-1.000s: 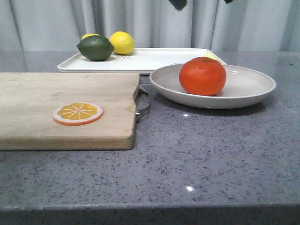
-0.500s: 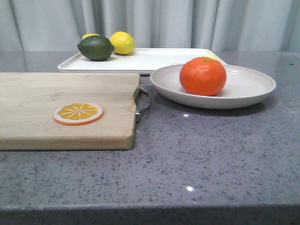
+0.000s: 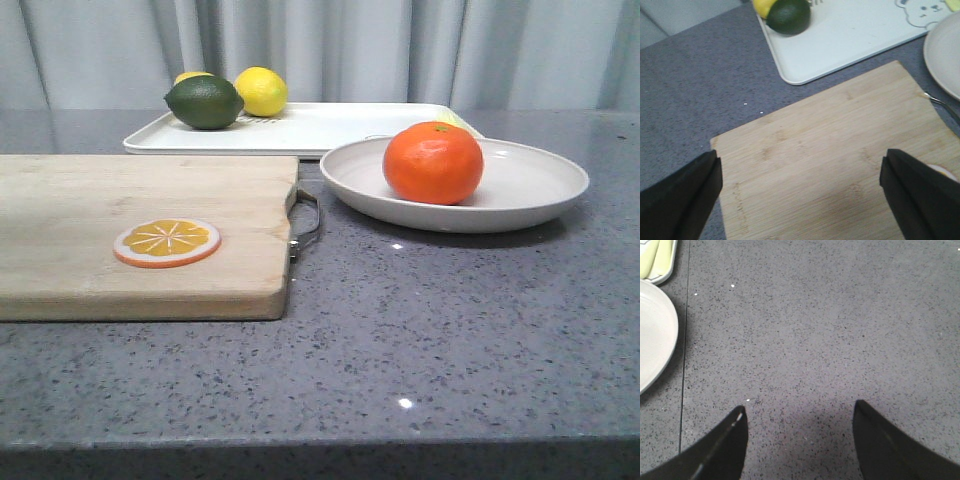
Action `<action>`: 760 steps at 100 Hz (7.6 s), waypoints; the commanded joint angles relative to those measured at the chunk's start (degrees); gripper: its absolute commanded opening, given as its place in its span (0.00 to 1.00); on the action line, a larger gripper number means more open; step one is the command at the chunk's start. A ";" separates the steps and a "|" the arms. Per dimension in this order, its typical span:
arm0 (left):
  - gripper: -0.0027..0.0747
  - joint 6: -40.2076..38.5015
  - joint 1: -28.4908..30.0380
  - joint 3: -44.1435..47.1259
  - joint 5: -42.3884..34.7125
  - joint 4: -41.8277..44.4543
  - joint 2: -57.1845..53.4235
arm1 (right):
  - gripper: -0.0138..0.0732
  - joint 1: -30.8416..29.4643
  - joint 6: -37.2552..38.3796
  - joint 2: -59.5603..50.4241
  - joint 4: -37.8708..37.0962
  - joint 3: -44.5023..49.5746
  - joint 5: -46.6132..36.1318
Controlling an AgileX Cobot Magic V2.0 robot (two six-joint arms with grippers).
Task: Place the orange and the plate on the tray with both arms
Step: 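Raise the left gripper away from the plate, then lower the right gripper onto the plate rim farthest from the tangerine, then push the plate with the right gripper onto the white tray, then open the right gripper and lift it off the plate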
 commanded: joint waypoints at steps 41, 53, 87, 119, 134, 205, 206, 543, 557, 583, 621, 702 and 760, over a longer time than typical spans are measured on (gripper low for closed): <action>0.84 -1.58 10.88 -0.43 -4.26 3.11 -0.75 | 0.70 5.16 -5.76 15.33 9.53 -1.58 -15.84; 0.84 -1.58 10.88 -0.43 -4.26 3.11 0.18 | 0.70 8.00 -5.92 21.89 11.44 -2.36 -19.40; 0.84 -1.58 10.88 -0.43 -4.16 1.82 1.78 | 0.70 9.92 -5.92 34.57 14.03 -12.17 -19.36; 0.84 -1.58 10.88 -0.43 -4.16 1.82 1.78 | 0.70 13.13 -6.10 42.08 14.82 -16.31 -18.56; 0.84 -1.58 10.88 -0.43 -3.57 1.82 1.78 | 0.70 13.13 -6.10 44.45 14.82 -16.37 -18.75; 0.83 -1.58 10.88 -0.43 -2.65 1.82 1.78 | 0.34 13.13 -6.05 47.22 14.82 -16.37 -16.99; 0.84 -1.58 10.88 -0.43 -2.65 1.82 1.78 | 0.33 13.13 -6.05 47.22 14.82 -16.37 -16.90; 0.84 -1.58 10.88 -0.43 -0.12 0.92 1.78 | 0.08 7.01 -6.31 81.59 38.85 -69.09 -5.88; 0.84 -1.58 10.88 -0.43 -0.12 0.92 1.78 | 0.17 7.01 -6.36 81.59 39.40 -69.09 -5.88; 0.84 -1.58 10.88 -0.43 -0.12 0.92 1.78 | 0.19 7.01 -6.36 81.41 39.50 -69.09 -5.70; 0.84 -1.58 10.88 -0.43 -0.12 0.92 1.78 | 0.19 7.01 -6.36 81.34 39.86 -69.54 -5.74; 0.84 -1.58 10.88 -0.43 -0.23 0.92 1.78 | 0.44 7.03 -8.06 79.95 40.16 -71.03 -5.83; 0.84 -1.58 10.88 -0.43 -0.23 0.92 1.78 | 0.61 3.32 -11.65 75.73 25.94 -81.00 6.82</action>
